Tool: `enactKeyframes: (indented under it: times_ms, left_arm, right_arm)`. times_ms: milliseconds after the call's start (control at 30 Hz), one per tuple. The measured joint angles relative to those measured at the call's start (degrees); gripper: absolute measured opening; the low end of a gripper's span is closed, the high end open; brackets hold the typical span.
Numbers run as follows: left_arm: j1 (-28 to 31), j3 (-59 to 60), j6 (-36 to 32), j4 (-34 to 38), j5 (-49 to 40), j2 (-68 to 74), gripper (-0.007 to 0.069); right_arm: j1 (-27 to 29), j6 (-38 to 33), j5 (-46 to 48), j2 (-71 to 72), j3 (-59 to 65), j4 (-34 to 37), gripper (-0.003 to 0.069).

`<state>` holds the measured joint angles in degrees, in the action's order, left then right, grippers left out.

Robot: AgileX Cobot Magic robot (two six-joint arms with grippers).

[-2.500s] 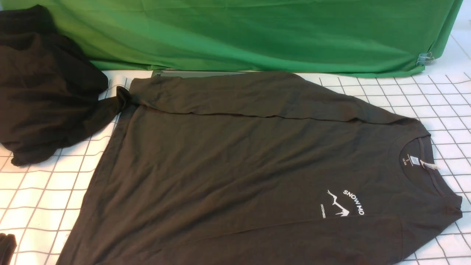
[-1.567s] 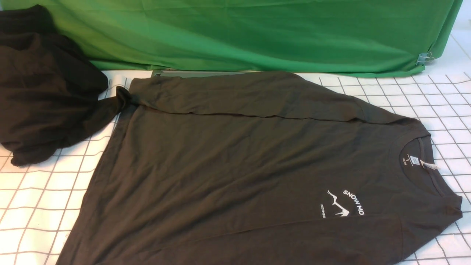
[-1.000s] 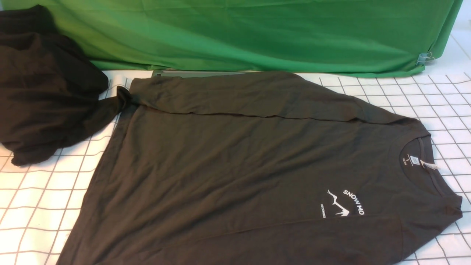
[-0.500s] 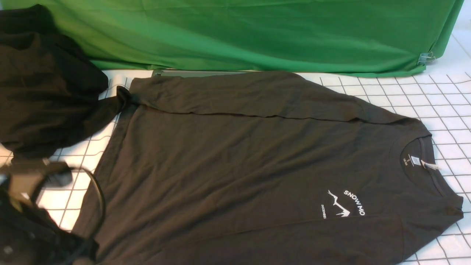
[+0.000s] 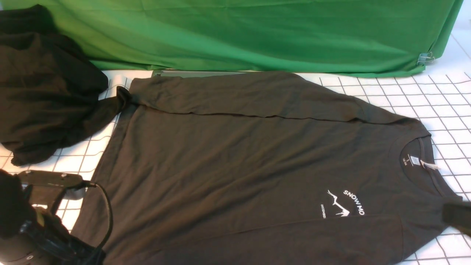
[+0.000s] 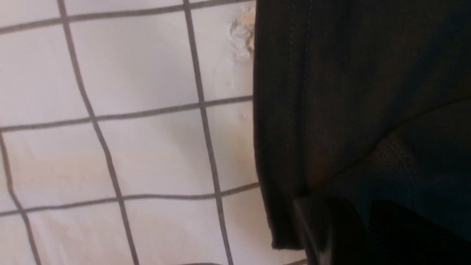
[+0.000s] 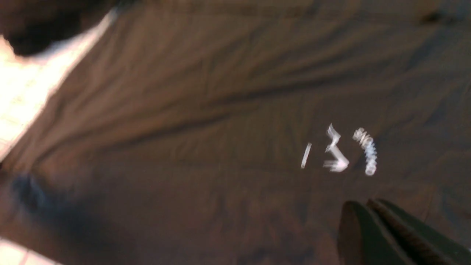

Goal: Fold a long-sleeved shirt over a white checkered tablecloth.
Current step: 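Grasp the left edge of the dark T-shirt lying flat on the table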

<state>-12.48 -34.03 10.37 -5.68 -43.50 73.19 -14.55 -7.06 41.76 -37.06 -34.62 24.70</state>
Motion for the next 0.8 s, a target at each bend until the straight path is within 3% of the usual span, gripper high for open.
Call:
enactKeyframes:
  times_ms: [200,367,533,800]
  left_arm:
    - [0.00,0.00,-0.08,-0.16,0.85,3.84,0.0355]
    - [0.00,0.00,-0.08,-0.16,0.90,6.08,0.0373]
    - [0.00,0.00,-0.08,-0.03,1.08,7.66,0.0314]
    - [0.00,-0.60,-1.83,0.09,-2.66,7.84,0.0029]
  right_arm:
    - [-0.81,-0.19,0.76,-1.87,0.00,0.35,0.0013]
    - [-0.81,-0.24,0.76,-1.87,0.00,0.37,0.0019]
    - [-0.81,-0.58,0.76,-1.87,0.00,0.43,0.0020]
    - [-0.81,-1.50,0.51,-1.87,0.00,0.51,0.0033]
